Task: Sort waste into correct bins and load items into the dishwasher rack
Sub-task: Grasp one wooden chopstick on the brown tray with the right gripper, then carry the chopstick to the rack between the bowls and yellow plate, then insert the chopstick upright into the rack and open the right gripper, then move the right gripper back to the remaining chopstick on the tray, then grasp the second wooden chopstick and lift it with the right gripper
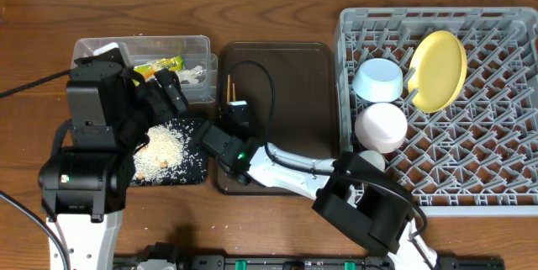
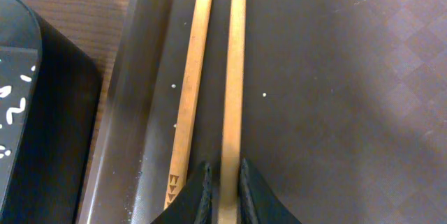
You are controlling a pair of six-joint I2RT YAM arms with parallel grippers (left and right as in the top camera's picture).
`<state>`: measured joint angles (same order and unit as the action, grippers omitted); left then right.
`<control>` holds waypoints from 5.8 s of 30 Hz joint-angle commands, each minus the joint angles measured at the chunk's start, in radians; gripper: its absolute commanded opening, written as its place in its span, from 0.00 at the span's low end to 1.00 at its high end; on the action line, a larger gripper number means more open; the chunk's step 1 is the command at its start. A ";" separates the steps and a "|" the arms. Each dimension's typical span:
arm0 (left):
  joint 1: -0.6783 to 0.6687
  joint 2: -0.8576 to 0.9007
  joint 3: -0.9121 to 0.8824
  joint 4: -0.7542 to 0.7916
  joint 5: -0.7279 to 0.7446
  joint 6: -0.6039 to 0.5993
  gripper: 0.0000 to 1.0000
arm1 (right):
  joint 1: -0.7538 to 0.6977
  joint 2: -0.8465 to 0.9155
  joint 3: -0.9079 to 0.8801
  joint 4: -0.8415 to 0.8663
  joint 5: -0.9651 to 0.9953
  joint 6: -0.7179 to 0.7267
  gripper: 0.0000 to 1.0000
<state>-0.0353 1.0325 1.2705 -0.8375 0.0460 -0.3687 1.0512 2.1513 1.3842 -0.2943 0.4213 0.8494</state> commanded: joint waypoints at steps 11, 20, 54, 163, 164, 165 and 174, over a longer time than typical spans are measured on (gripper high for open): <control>0.004 0.000 0.014 0.000 -0.002 0.009 0.91 | -0.012 0.012 0.009 -0.049 0.121 0.009 0.01; 0.004 0.000 0.014 0.000 -0.002 0.009 0.91 | -0.024 -0.185 0.009 -0.174 0.196 -0.178 0.01; 0.004 0.000 0.014 0.000 -0.002 0.009 0.91 | -0.736 -0.624 0.008 -0.850 -0.067 -0.758 0.01; 0.004 0.000 0.014 0.000 -0.002 0.009 0.91 | -0.003 0.010 -0.038 0.240 -0.051 -0.151 0.24; 0.004 0.000 0.014 0.000 -0.002 0.009 0.91 | 0.002 0.011 -0.038 0.238 -0.031 -0.151 0.23; 0.004 0.000 0.014 0.000 -0.002 0.009 0.91 | 0.004 0.011 -0.038 0.231 -0.014 -0.151 0.22; 0.004 0.000 0.014 0.000 -0.002 0.009 0.91 | 0.006 0.008 -0.038 0.161 0.136 -0.152 0.16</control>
<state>-0.0353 1.0325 1.2705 -0.8375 0.0460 -0.3687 1.0515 2.1448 1.3361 -0.1215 0.4511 0.7105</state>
